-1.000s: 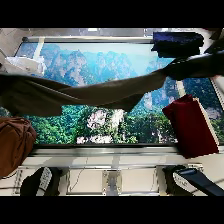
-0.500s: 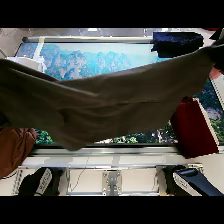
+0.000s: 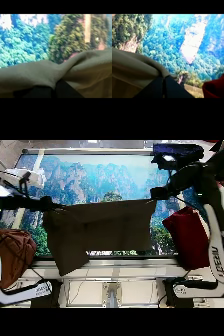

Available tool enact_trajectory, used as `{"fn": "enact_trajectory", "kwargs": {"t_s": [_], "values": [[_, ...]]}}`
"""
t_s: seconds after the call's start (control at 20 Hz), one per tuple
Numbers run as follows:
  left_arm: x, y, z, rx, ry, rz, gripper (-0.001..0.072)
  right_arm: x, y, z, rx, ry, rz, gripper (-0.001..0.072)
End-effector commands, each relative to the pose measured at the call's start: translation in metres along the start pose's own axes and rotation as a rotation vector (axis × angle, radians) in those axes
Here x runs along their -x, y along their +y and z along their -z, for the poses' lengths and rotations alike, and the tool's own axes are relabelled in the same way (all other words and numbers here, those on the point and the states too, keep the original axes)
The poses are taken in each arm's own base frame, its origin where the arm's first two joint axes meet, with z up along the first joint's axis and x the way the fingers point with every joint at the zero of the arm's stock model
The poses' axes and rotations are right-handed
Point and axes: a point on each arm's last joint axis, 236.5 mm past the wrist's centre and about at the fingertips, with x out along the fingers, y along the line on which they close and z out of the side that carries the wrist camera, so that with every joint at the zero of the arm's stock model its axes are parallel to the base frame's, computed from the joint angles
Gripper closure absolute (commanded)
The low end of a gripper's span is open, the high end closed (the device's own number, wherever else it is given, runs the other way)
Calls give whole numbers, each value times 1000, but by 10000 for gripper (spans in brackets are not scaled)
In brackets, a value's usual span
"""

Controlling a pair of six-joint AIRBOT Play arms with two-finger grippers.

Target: Fold the shirts.

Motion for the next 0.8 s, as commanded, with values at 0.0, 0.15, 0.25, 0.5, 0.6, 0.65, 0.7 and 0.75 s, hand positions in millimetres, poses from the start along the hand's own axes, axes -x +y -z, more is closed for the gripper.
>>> {"fn": "enact_trajectory", "kwargs": {"t_s": [0.0,0.15,0.25,0.5,0.6,0.65,0.7,0.75], "values": [[-80,40,-21,105,-25,1,692,-84,2,-34,-119,-87,-76,696],[-87,33,-62,193,-149,74,167,-93,-6,-71,-218,-238,-77,694],[-69,22,-90,195,-230,103,58,-83,-8,-89,-218,-309,-72,561],[26,23,-101,117,-279,93,66,-23,-62,-60,-117,-115,140,320],[63,49,-56,100,-166,11,67,15,-101,-10,-85,64,271,319],[77,62,-28,118,-105,-25,66,28,-107,8,-66,116,273,319],[88,73,-3,148,-72,-53,66,40,-111,22,-67,136,265,319],[95,83,20,185,-72,-78,66,48,-113,33,-84,133,257,319]]}}
